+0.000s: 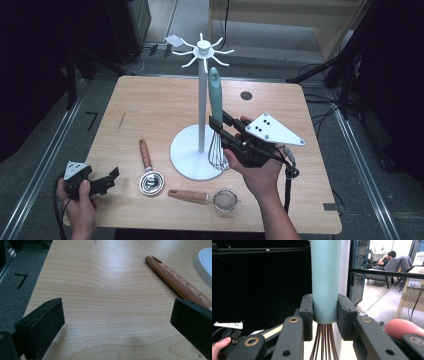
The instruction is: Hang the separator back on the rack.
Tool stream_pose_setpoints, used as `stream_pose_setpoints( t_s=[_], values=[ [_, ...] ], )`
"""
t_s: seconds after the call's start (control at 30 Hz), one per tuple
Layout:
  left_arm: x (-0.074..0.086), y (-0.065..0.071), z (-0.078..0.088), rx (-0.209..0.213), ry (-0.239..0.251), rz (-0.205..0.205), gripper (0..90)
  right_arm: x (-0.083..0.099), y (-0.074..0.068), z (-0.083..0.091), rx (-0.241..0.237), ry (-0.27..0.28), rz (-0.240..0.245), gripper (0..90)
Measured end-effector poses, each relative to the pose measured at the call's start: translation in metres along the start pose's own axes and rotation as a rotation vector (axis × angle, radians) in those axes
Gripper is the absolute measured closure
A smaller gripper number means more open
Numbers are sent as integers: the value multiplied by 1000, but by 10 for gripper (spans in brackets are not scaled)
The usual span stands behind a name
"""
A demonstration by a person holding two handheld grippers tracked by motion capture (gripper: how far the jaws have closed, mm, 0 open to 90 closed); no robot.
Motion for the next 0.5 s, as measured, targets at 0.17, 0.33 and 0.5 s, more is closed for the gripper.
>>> stream_pose_setpoints(
  t_s=[0.17, 0.33, 0.5],
  values=[
    [0, 0, 0, 1, -2, -1, 0, -6, -5, 1, -6, 3, -3, 709],
    [0, 0, 0, 1, -1, 3, 0, -7, -7, -1, -4, 1, -10, 709],
    [0, 0, 0, 2, -1, 3, 0, -7, -8, -4, -4, -8, -14, 709]
  ],
)
Point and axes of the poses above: each handheld gripper's, and its own axes: z roughly backward along the jaws, x roughly out of its underside, y roughly to its right, the point moved 5 cm from there along -z, roughly forward along the jaws, and after that the axes turned 8 degrees about z, right-handed, at the moved point
